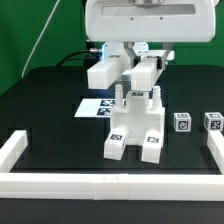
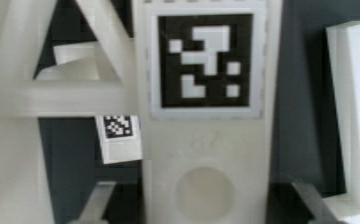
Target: Assemble chair
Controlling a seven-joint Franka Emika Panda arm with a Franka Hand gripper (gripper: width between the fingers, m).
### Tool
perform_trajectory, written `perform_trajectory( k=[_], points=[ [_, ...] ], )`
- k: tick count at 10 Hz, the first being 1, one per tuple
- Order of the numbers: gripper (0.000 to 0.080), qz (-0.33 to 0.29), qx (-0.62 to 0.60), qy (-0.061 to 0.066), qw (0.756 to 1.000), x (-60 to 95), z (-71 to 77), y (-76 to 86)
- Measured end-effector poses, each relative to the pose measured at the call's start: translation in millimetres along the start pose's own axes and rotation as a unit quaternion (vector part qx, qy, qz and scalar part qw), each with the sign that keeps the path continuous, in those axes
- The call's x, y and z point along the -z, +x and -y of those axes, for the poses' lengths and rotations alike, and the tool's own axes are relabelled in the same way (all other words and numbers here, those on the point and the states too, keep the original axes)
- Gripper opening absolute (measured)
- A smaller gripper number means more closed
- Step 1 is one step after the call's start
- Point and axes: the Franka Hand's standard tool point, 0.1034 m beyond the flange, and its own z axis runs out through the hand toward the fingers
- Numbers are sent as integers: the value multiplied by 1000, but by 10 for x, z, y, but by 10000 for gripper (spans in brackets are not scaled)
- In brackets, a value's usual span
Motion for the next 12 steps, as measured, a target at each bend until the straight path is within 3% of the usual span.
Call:
perform_trajectory(
  k=[2, 3, 6, 12],
  points=[
    [284, -1, 0, -3, 1000, -17, 14, -15],
    [284, -7, 17, -14, 1000, -80, 103, -128],
    [284, -2, 33, -17, 999, -158, 183, -226],
    [285, -23, 30, -14, 999, -221, 170, -140]
  ],
)
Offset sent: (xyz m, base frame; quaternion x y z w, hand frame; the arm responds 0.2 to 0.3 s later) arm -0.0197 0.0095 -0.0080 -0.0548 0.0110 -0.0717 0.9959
